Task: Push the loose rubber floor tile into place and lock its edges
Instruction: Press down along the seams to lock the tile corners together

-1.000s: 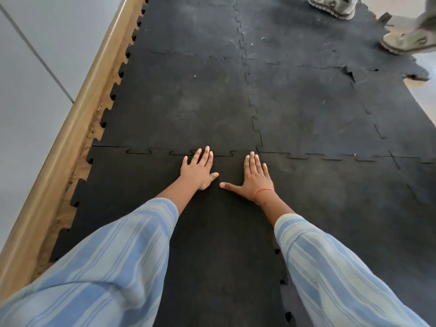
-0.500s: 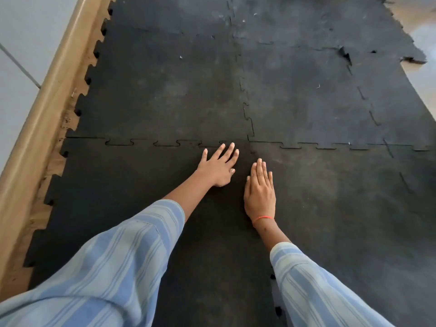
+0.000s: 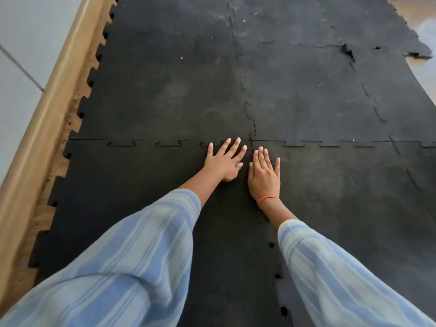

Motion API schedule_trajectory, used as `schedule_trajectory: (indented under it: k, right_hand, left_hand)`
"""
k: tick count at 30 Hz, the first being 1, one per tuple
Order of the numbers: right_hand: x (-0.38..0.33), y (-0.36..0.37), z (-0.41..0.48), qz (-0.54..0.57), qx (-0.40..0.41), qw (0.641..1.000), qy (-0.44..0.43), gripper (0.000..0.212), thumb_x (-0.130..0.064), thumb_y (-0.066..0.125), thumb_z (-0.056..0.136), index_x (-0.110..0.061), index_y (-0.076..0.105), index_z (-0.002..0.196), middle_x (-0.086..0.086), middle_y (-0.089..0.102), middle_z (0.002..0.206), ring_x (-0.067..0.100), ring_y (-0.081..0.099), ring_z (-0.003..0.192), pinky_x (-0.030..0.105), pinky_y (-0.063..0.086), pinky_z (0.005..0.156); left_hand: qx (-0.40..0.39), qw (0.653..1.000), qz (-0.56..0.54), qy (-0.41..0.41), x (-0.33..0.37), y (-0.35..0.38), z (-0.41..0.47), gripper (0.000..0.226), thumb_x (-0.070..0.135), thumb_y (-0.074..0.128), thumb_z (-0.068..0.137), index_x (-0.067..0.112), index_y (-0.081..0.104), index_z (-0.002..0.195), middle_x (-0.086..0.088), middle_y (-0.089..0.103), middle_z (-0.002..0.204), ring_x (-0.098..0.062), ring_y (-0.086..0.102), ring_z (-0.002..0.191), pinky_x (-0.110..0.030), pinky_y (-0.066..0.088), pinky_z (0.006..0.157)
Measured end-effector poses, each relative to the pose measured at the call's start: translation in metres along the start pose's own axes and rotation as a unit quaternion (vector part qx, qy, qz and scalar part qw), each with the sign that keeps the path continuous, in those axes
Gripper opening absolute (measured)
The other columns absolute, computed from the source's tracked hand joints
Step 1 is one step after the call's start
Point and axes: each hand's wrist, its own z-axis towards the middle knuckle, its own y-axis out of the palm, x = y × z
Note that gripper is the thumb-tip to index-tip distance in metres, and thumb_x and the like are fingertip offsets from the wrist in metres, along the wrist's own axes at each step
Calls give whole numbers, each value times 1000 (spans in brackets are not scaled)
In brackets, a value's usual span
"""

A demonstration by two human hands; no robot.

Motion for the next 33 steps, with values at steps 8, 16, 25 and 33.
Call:
schedule_trajectory:
  k: [8, 16, 25, 33]
  right_hand:
    - [17, 3, -74, 50, 109, 990, 77, 51, -28, 21, 99, -7, 52, 134, 9, 47, 145, 23, 36, 140, 45, 10, 118]
    - [21, 4, -72, -33, 159, 987, 22, 46, -3, 43, 81, -11, 56, 124, 14, 56, 125, 31, 36, 125, 61, 18, 112]
    - [36, -9, -129, 53, 88, 991, 87, 48, 2, 52, 84, -8, 53, 131, 13, 49, 140, 35, 44, 131, 51, 26, 114]
    - [37, 5, -155, 24, 182, 969, 165, 48, 6, 53, 78, -14, 55, 122, 14, 52, 127, 29, 38, 123, 60, 22, 112]
  left_hand:
    - [169, 985, -24, -10, 16, 55, -40, 58, 48, 11, 101, 28, 1, 154, 3, -7, 163, -16, -5, 150, -53, -3, 119]
    - [275, 961, -26, -14, 23, 77, -49, 57, 44, 21, 98, 21, 36, 148, -6, 30, 157, -22, 28, 145, -53, 18, 117]
    - [208, 975, -37, -75, 51, 80, -61, 60, 44, 17, 102, 16, 7, 155, -8, 0, 163, -23, 2, 150, -51, 2, 119]
    - [231, 971, -18, -60, 71, 96, -70, 79, 59, 13, 94, 6, 19, 152, -17, 14, 160, -29, 13, 148, -56, 12, 117]
